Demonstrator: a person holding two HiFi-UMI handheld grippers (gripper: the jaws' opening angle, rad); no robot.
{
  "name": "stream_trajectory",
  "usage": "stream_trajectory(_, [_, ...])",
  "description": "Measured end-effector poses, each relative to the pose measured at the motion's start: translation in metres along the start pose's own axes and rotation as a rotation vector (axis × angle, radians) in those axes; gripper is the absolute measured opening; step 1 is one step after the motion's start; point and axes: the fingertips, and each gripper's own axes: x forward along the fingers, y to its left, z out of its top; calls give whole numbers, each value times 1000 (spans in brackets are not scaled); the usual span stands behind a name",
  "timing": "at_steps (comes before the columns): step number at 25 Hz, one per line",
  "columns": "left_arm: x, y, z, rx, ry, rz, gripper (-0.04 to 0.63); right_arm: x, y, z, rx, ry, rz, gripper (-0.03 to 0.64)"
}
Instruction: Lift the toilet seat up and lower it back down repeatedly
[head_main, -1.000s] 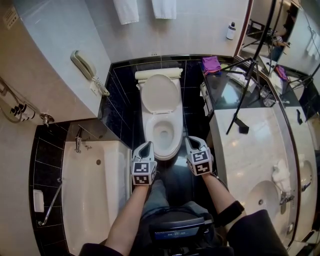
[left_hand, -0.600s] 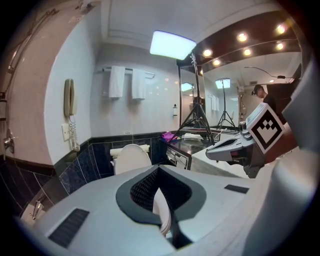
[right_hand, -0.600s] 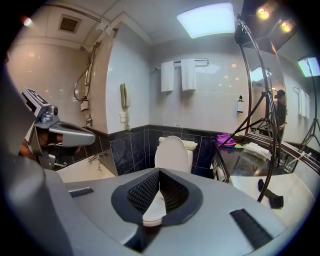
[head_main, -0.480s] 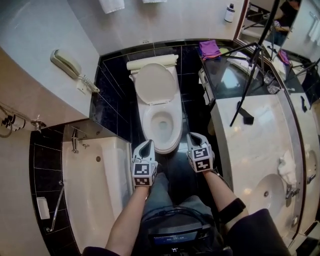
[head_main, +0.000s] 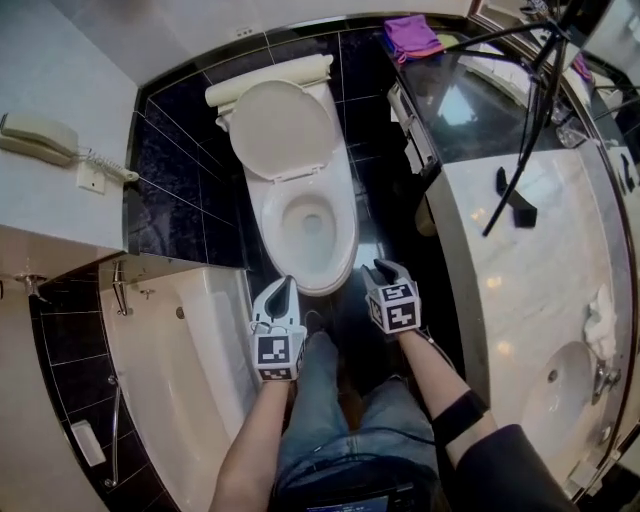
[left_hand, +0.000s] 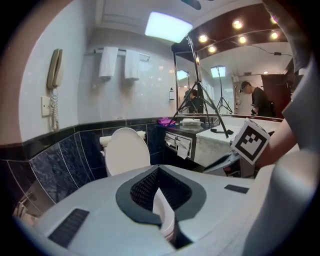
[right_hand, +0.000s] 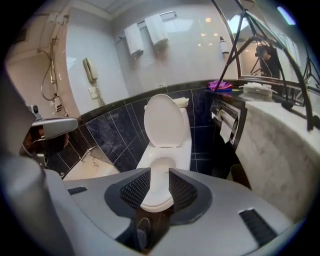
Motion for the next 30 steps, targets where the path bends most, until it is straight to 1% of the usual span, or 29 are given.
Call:
stream_trajectory(2, [20,3,-20,14,3,-6,-12,33,-8,-23,40,34,7,147])
stream_trajectory(4, [40,7,-39,23,3,-7,-12,66,-13,-45,106,63,25,161])
stream_trajectory(10, [91,23,-96,37,7,0,-12,158,-39,-112,382,135,39,163])
stream_trajectory(13, [111,30,-117,4,4,20,-12,196,-52,-134,524,143,57,161])
stream_trajectory(16, [130,33,-138,16,7,16,-12,229,-65,-150,639,139,74,161])
stream_trajectory(20, [149,35,-156,-23,16,23,-12,258,-79,-172,718,150,79,160])
stream_trajectory(25, [164,37,-176,-23,32,8,-12,282,-82,-181,751,157,111,158])
stream_trajectory(26, [166,37,-180,-17,38,3,-12,285,-81,-181,758,159,117,153])
stream_trajectory(27, [167,37,-184,-13,43,-2,-12,287,-80,-181,766,160,121,131])
stream_trajectory(30, [172,40,-191,-20,53,-3,-12,289,-81,-180,803,157,122,142])
